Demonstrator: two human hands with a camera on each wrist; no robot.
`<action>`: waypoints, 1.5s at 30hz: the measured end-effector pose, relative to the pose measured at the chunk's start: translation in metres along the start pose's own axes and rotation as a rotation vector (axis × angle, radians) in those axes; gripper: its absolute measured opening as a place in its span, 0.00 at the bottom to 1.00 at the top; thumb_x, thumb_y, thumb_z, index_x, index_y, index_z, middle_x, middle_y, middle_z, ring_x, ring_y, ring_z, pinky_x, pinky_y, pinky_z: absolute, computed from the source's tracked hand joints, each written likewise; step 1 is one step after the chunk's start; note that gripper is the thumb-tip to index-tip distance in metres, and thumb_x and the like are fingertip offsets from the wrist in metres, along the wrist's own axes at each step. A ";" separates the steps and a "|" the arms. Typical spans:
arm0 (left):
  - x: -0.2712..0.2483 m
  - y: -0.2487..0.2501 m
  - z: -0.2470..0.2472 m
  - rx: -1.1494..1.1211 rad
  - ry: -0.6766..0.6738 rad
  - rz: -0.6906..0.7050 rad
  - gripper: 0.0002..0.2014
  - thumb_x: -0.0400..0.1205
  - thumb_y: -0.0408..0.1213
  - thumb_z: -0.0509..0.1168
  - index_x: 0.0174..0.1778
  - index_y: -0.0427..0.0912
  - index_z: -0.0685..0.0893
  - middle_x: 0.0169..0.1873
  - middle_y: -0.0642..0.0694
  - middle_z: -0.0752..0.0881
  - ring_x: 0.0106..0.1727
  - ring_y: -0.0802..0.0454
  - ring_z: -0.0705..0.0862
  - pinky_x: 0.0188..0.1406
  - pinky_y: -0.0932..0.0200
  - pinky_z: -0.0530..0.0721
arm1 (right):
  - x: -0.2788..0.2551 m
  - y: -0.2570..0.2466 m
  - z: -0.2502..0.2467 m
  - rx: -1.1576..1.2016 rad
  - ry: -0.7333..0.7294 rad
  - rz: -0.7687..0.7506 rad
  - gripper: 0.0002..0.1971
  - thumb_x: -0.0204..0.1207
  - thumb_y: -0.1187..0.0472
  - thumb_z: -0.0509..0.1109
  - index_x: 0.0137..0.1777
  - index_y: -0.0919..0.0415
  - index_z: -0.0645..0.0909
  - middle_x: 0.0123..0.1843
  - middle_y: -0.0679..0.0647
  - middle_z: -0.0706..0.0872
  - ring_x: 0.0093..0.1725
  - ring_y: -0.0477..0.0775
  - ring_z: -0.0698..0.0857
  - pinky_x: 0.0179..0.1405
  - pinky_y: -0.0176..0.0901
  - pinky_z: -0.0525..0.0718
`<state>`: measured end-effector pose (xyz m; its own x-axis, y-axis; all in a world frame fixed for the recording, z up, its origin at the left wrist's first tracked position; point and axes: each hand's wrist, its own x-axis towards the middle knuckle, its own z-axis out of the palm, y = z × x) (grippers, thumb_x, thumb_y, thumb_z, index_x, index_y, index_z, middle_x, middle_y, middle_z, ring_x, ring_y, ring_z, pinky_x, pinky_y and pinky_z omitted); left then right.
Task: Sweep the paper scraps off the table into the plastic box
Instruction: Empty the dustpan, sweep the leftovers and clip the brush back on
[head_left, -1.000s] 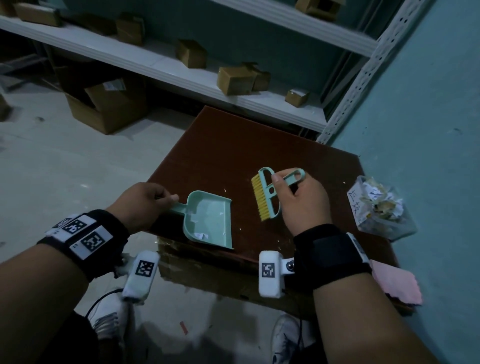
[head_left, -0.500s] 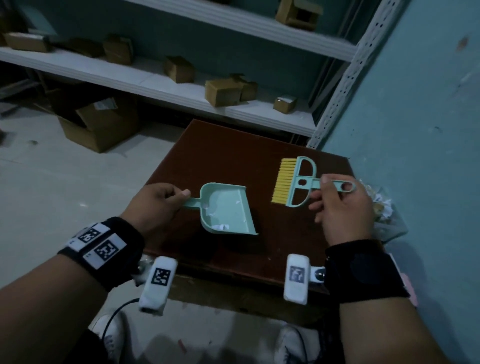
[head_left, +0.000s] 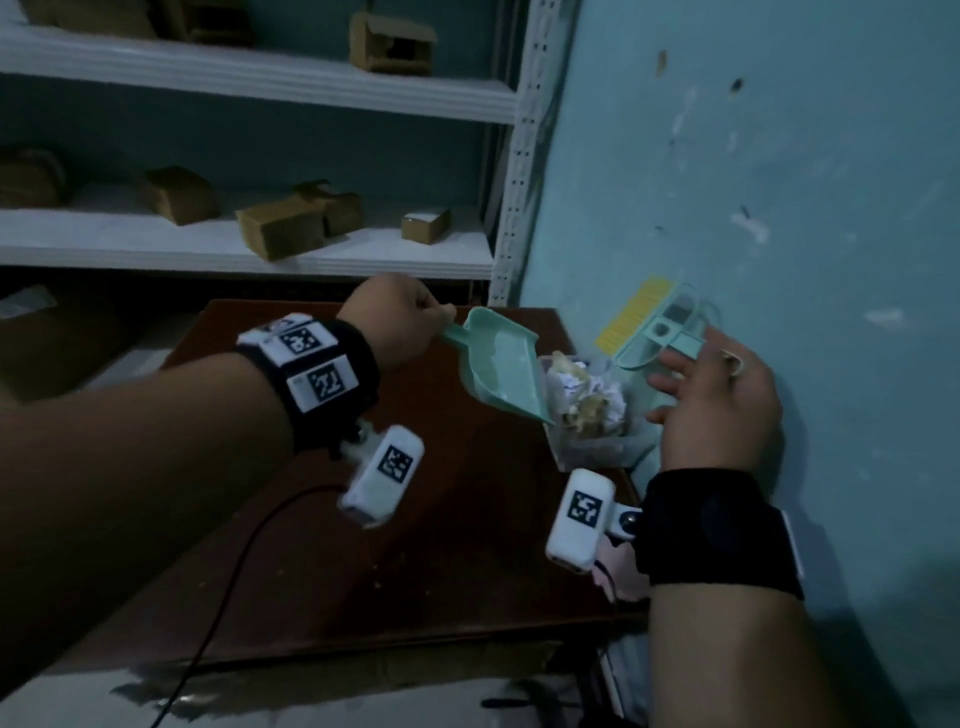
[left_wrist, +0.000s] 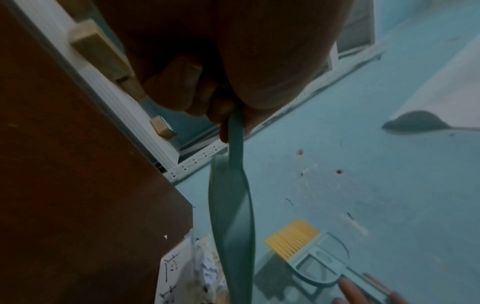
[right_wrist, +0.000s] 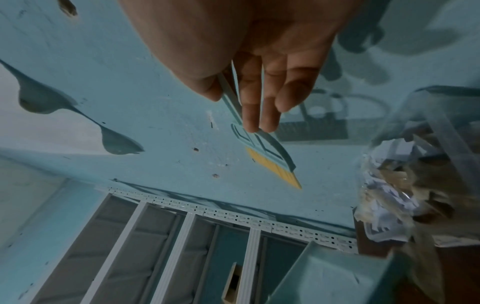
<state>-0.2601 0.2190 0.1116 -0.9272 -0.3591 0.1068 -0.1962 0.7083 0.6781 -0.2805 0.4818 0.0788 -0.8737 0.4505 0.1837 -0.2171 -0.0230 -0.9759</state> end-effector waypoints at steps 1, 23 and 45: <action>0.010 0.008 0.005 0.041 0.004 0.026 0.20 0.87 0.50 0.69 0.43 0.36 0.92 0.36 0.35 0.89 0.32 0.45 0.81 0.31 0.55 0.80 | 0.002 0.000 0.001 -0.021 -0.001 -0.022 0.13 0.88 0.56 0.62 0.67 0.53 0.85 0.46 0.53 0.94 0.39 0.53 0.93 0.32 0.52 0.91; 0.050 0.090 0.073 0.459 0.171 0.700 0.15 0.89 0.47 0.63 0.47 0.39 0.85 0.37 0.41 0.84 0.37 0.40 0.80 0.37 0.50 0.74 | 0.018 0.013 -0.001 -0.197 -0.073 -0.059 0.16 0.89 0.54 0.60 0.71 0.48 0.84 0.58 0.50 0.93 0.52 0.52 0.93 0.55 0.55 0.92; -0.143 -0.193 -0.115 -0.436 0.566 -0.555 0.19 0.87 0.49 0.67 0.40 0.37 0.87 0.29 0.35 0.80 0.23 0.44 0.76 0.28 0.54 0.78 | -0.124 -0.005 0.090 0.148 -0.505 0.226 0.11 0.86 0.60 0.63 0.59 0.53 0.87 0.44 0.58 0.95 0.37 0.53 0.92 0.25 0.42 0.80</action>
<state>-0.0534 0.0635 0.0487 -0.4170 -0.9073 -0.0539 -0.3233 0.0926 0.9417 -0.2101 0.3453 0.0711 -0.9972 -0.0621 0.0414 -0.0275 -0.2098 -0.9774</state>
